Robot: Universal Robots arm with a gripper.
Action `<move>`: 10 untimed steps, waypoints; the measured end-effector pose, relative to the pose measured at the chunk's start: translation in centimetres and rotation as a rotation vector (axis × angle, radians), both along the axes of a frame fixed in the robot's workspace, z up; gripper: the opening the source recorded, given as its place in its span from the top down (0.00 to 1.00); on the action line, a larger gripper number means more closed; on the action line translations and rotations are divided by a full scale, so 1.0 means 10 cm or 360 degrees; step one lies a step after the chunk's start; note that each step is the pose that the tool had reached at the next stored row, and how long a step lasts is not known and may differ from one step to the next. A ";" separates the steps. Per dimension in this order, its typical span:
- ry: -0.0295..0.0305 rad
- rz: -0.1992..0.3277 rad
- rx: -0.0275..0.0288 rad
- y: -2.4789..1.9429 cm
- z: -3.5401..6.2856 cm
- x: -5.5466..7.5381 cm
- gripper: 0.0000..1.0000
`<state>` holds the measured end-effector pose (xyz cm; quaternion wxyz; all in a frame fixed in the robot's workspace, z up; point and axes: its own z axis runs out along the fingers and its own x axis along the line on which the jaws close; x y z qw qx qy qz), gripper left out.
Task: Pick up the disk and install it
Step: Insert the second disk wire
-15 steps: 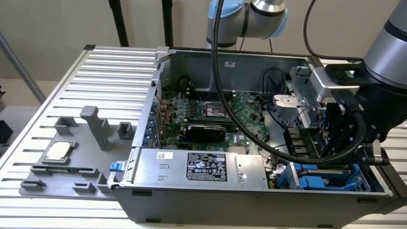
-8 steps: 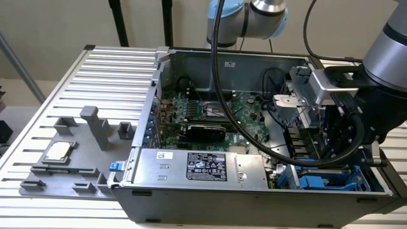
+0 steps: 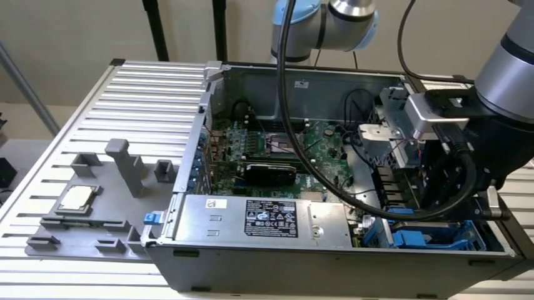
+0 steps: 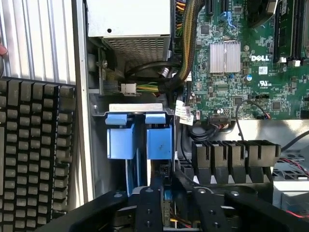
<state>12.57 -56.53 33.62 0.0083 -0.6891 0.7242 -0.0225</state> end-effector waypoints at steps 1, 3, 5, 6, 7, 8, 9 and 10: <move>0.00000 0.0000 0.00000 0.000 0.011 0.00 0.00; -0.00001 0.0000 -0.00001 0.000 0.040 -0.01 0.00; 0.00000 0.0000 0.00002 0.000 0.069 -0.03 0.00; 0.00000 0.0000 0.00008 0.000 0.079 -0.06 0.00; 0.00000 0.0000 0.00012 0.001 0.088 -0.08 0.00; 0.00000 0.0000 0.00020 0.000 0.098 -0.11 0.00; -0.00001 0.0000 0.00031 0.000 0.108 -0.14 0.00; -0.00001 0.0000 0.00049 0.000 0.114 -0.17 0.00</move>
